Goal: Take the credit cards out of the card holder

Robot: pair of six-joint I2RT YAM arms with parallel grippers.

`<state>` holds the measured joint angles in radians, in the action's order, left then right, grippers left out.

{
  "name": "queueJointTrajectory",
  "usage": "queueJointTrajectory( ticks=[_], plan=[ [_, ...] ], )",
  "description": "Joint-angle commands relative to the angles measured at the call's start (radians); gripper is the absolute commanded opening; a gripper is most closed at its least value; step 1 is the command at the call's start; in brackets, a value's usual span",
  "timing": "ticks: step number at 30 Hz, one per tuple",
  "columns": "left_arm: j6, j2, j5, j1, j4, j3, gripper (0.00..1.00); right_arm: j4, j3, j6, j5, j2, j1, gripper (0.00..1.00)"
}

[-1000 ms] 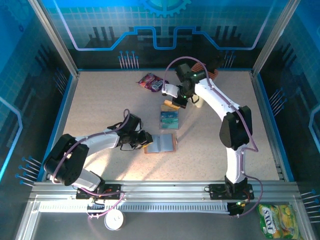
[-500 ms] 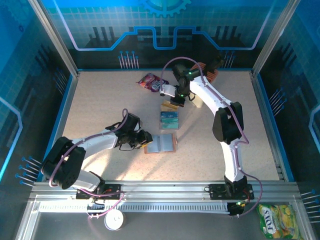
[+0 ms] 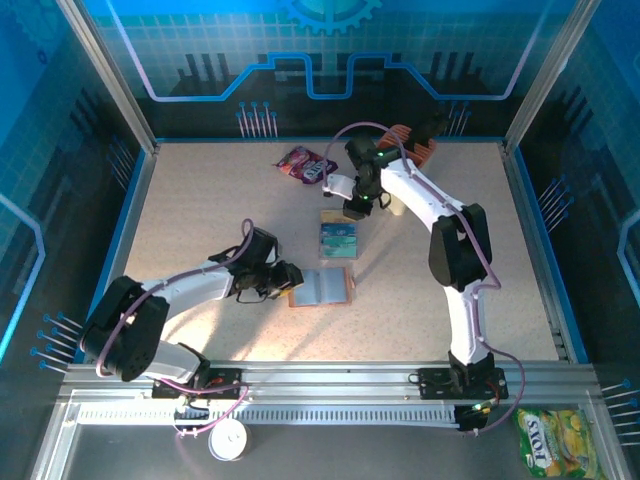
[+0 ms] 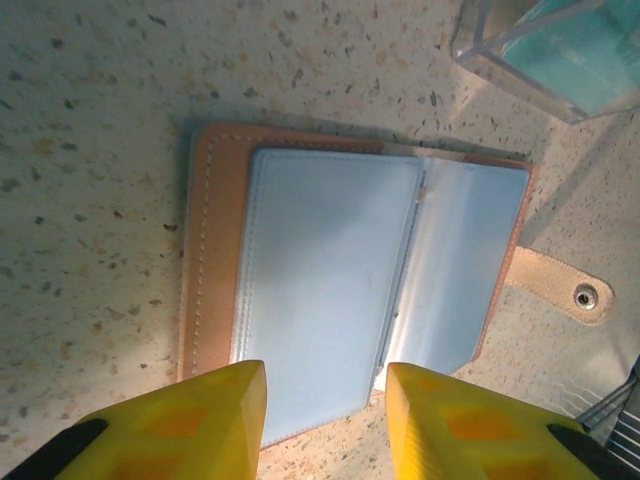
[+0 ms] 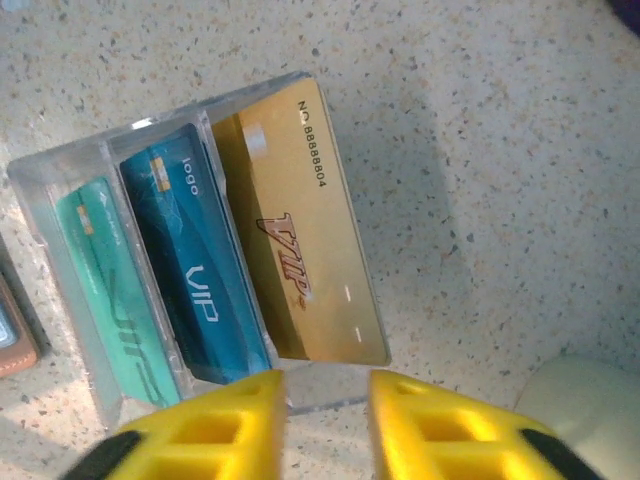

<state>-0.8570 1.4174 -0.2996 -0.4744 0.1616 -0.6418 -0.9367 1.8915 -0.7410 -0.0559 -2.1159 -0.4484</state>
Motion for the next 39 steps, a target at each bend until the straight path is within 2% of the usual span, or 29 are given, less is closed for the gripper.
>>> queueJointTrajectory(
  ticks=[1,3,8,12,14,15,26,30,33,37,39],
  plan=[
    [0.031,-0.037,0.046,0.025,0.037,0.005,0.40,0.110,-0.093,0.083,0.015,0.140,0.012,0.38],
    [0.048,-0.048,0.050,0.048,0.037,0.002,0.44,0.166,-0.177,0.124,0.024,0.196,0.011,0.43],
    [0.133,-0.070,0.104,0.112,0.096,-0.040,0.70,0.301,-0.400,0.237,0.052,0.345,0.013,0.59],
    [0.193,-0.063,0.154,0.162,0.114,-0.066,0.80,0.416,-0.583,0.299,0.104,0.451,0.024,0.72],
    [0.224,-0.047,0.185,0.184,0.130,-0.085,0.96,0.477,-0.670,0.340,0.119,0.503,0.038,0.90],
    [0.238,-0.041,0.197,0.192,0.137,-0.094,0.99,0.500,-0.706,0.361,0.122,0.522,0.048,0.99],
    [0.480,-0.041,0.503,0.232,0.130,-0.107,0.99,0.860,-1.088,0.565,0.133,0.685,0.240,1.00],
    [0.471,-0.062,0.546,0.277,0.101,-0.109,0.99,1.003,-1.173,0.646,0.130,0.701,0.327,1.00],
    [0.510,-0.105,0.621,0.281,0.045,-0.092,0.99,1.115,-1.230,0.700,0.119,0.706,0.379,1.00],
    [0.645,-0.129,0.716,0.297,-0.049,-0.067,0.99,1.289,-1.299,0.736,0.120,0.703,0.419,1.00],
    [0.733,-0.124,0.757,0.300,-0.155,-0.027,0.99,1.385,-1.340,0.752,0.130,0.702,0.431,1.00]
  ],
)
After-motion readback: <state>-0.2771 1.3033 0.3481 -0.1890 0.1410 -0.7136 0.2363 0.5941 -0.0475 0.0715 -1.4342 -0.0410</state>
